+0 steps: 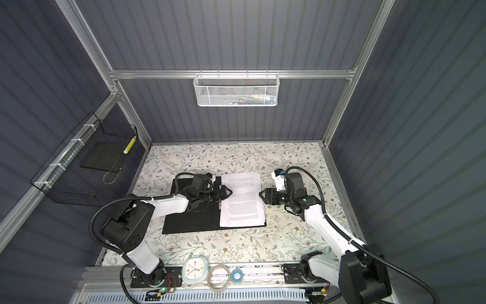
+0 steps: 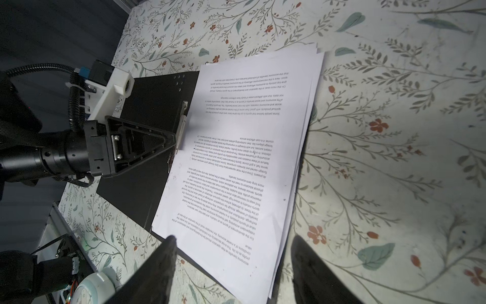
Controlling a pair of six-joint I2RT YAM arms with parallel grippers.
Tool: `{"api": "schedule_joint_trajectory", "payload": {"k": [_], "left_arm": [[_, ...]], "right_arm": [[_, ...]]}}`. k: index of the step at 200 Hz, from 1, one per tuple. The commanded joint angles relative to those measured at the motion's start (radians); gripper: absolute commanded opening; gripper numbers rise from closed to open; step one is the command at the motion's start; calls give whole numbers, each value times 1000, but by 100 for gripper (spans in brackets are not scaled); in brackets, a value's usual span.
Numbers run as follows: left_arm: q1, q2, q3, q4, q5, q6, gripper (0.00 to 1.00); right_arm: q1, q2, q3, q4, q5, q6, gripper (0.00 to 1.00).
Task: Put the files into the folder
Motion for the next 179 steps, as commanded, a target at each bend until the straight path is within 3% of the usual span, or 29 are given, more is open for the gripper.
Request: {"api": "schedule_joint_trajectory", "payload": {"k": [1, 23, 54, 84, 112, 179], "left_arm": [[4, -34, 35, -117, -61, -2, 100], [4, -83, 15, -172, -78, 13, 100], [-10, -91, -8, -155, -7, 51, 100], [-42, -76, -22, -184, -34, 84, 99], [-51, -61, -36, -173, -28, 79, 99], [-105, -37, -46, -164, -66, 70, 99]], "right_arm": [[-11, -4, 18, -55, 21, 11, 69], [-22, 7, 7, -85, 41, 43, 69], [-25, 45, -30, -119, 73, 62, 69], [-26, 113, -52, -82, 65, 79, 70], [-25, 211, -16, -13, 15, 101, 70], [-25, 423, 102, 78, 17, 97, 71]]}}
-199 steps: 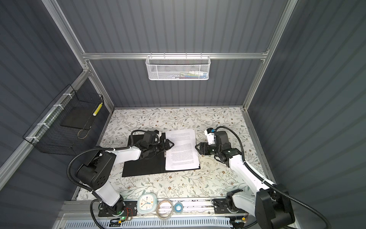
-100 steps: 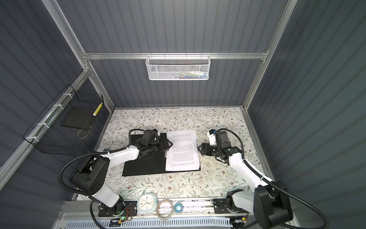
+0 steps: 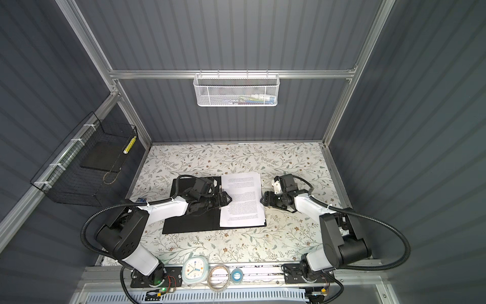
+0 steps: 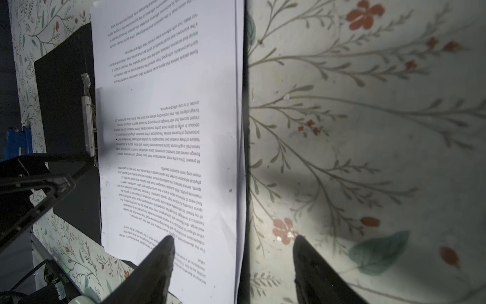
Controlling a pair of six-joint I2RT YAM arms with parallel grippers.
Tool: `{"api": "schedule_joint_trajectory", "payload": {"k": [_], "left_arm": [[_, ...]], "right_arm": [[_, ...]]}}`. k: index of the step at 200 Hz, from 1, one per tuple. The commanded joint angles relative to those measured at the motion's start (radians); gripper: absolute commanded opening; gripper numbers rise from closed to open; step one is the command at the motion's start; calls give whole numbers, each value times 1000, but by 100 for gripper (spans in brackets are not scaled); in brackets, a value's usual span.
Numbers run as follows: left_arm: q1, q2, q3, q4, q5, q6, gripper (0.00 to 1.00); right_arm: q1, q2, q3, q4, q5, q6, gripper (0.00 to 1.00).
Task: Put the files into the folder
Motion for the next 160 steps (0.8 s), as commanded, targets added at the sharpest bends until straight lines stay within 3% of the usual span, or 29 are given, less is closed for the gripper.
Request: {"api": "schedule_joint_trajectory", "payload": {"k": [1, 84, 114, 136, 160], "left_arm": [[-25, 31, -17, -22, -18, 11, 100], [-102, 88, -30, 128, -28, -96, 100], [-150, 112, 18, 120, -129, -178, 99], [-148, 92, 109, -44, -193, -138, 99], [-121, 20, 185, -236, -284, -62, 99]], "right_arm": [[-3, 78, 64, 51, -13, -2, 71], [-21, 214, 174, 65, 23, -22, 73], [-42, 194, 228, 2, 119, -63, 73], [-46, 176, 271, -56, 145, -100, 73], [-42, 150, 292, -80, 99, -127, 72]]}}
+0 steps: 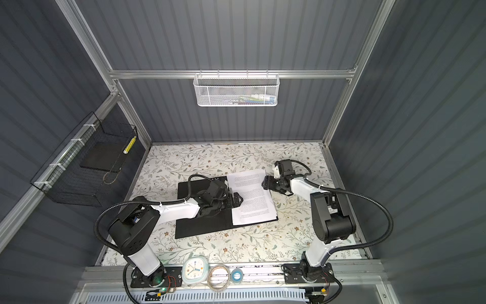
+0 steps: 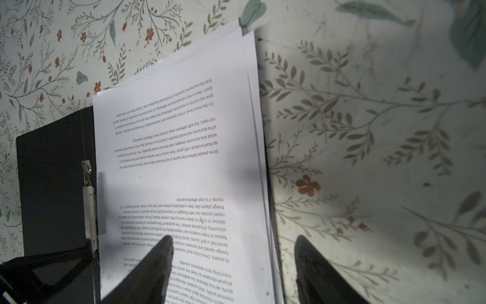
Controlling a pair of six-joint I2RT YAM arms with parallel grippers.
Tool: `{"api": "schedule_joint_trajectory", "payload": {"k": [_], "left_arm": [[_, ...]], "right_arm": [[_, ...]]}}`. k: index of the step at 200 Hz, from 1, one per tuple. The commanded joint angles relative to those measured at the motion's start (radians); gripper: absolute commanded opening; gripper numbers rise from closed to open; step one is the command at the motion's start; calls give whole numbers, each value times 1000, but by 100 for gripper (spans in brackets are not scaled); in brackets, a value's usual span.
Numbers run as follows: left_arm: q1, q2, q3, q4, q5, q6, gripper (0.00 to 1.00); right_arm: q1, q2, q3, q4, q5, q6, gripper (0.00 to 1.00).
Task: Put the files into the folder
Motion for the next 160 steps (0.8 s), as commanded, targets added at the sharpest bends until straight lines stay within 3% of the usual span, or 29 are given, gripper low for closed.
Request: {"api": "schedule_joint_trajectory", "payload": {"k": [1, 25, 43, 70, 105, 124, 160], "left_arm": [[28, -65, 73, -246, -115, 58, 99], [165, -154, 85, -371, -83, 141, 99], [297, -228, 53, -427, -58, 199, 100], [452, -296, 4, -457, -30, 268, 99], [618, -305, -102, -371, 100, 267, 100], [663, -302, -159, -306, 169, 260, 100], [687, -307, -220, -262, 161, 271, 99]], "right_arm": [[4, -44, 30, -66, -16, -54, 72], [39, -48, 55, -50, -187, -80, 71], [98, -16, 118, -76, -245, -111, 70], [194, 73, 233, -101, -292, -127, 70], [284, 218, 379, -101, -290, -102, 66], [315, 292, 453, -117, -271, -104, 63], [348, 382, 549, -125, -208, -97, 63]]}}
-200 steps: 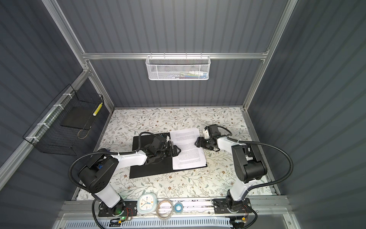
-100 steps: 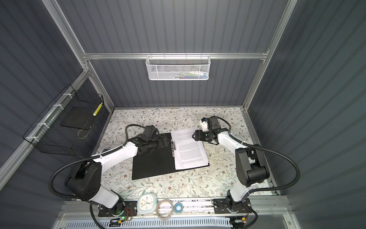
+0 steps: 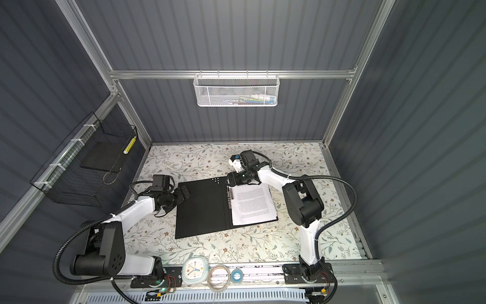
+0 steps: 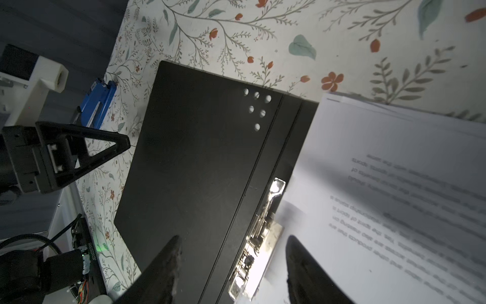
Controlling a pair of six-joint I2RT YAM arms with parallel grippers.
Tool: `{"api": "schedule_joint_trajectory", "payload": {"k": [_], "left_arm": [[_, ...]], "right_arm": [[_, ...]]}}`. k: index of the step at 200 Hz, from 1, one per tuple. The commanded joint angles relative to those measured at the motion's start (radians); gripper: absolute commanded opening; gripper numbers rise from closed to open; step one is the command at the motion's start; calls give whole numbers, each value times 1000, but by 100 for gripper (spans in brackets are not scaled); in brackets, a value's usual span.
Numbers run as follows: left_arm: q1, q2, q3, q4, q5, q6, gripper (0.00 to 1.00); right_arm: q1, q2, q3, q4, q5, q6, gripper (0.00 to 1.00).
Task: Put the files into the folder
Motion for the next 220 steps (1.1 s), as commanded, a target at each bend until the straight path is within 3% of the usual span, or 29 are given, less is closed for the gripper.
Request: {"api": "schedule_joint_trajectory", "payload": {"k": [1, 220], "left_arm": [[15, -3, -26, 55, 50, 30, 99], [48, 30, -78, 70, 65, 108, 99]], "right_arm": [[16, 32, 60, -31, 35, 0, 63], [33, 243, 227, -127, -81, -69, 66]]}}
